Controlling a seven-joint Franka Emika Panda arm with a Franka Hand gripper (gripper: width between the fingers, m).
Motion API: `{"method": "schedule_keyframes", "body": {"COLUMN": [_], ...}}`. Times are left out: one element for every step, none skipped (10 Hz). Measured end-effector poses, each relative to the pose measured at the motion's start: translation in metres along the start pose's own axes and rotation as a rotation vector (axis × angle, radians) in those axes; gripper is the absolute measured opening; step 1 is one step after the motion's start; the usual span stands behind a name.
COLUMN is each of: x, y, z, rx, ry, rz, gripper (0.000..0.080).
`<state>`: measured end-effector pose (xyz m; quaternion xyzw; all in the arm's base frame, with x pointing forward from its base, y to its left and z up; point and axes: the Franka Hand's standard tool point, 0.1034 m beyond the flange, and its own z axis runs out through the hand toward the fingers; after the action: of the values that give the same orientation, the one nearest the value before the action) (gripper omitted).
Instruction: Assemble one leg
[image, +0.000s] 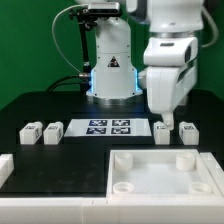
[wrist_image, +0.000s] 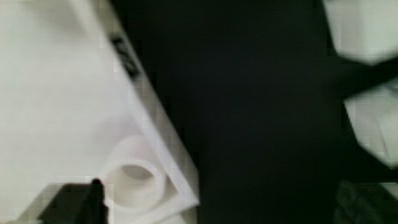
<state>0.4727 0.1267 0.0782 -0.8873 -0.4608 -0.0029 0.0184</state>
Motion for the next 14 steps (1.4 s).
{"method": "schedule_keyframes", "body": {"x": [0.010,0.011,0.009,0.011,0.012,0.013,0.013,0.014,0.014,0.011,0.010,0.004,0.001,0.002], "y": [-0.019,-0.020,-0.020,-0.021,-0.025,-0.036,-0.045,-0.046,-0.046,-0.048,-0.049,-0.054,-0.061,-0.065], "z": [0.006,0.012,0.012,0.013,0.015,0.022,0.027,0.028,0.028,0.028,0.028,0.029,0.035,0.043], "rx": [-0.002,-0.012,-0.007,0.003,0.013,0.031,0.046,0.052,0.054,0.067,0.075,0.111,0.171,0.214], "ry": [0.013,0.053,0.052,0.056,0.056,0.043,0.031,0.030,0.031,-0.014,-0.039,-0.151,-0.305,-0.395], "rz": [0.116,0.165,0.256,0.383,0.498,0.676,0.790,0.834,0.840,0.829,0.827,0.828,0.857,0.854], "gripper": [0.0649,0.0649,0.0649,0.0649,0.0649,0.0649,0.0649,0.0649,0.0649,0.0649,0.0649,0.0649,0.0649,0.0649]}}
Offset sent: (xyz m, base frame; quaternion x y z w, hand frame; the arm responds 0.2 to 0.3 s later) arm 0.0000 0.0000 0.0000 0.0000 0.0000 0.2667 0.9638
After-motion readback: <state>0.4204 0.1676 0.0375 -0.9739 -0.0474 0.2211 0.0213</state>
